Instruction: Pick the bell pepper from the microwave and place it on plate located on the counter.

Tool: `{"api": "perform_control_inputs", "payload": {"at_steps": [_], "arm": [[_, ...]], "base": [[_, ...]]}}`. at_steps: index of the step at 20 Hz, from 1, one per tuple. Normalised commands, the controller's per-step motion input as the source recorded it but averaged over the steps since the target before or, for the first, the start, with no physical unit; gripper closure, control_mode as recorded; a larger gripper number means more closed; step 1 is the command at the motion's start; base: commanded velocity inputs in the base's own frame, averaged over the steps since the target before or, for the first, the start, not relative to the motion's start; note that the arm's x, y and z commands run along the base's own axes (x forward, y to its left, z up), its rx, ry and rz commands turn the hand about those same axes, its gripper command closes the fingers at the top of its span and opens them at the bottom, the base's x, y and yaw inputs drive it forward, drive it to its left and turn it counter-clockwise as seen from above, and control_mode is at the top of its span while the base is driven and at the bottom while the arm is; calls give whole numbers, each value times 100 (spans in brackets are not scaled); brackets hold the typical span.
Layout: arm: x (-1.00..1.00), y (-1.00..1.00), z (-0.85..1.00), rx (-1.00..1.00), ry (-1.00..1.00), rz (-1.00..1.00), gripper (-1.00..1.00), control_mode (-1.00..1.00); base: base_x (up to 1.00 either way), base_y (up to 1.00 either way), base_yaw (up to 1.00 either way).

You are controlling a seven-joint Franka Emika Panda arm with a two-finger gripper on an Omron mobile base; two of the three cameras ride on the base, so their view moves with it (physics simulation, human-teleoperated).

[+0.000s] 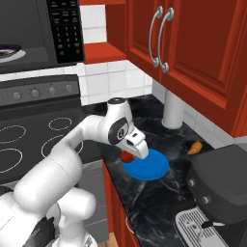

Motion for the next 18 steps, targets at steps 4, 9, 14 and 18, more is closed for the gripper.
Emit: {"api": "perform_control_inputs", "payload": {"at_steps": [4, 9, 14, 18], "arm": [[41, -17, -50, 0, 6, 0, 100, -100], [34, -13, -46, 0, 4, 0, 100, -100], [36, -12, -31, 1, 4, 0, 100, -100], [28, -12, -19, 2, 5, 0, 100, -100]], "base": [[0, 0, 0], [0, 0, 0], [0, 0, 0], [0, 0, 0]]}}
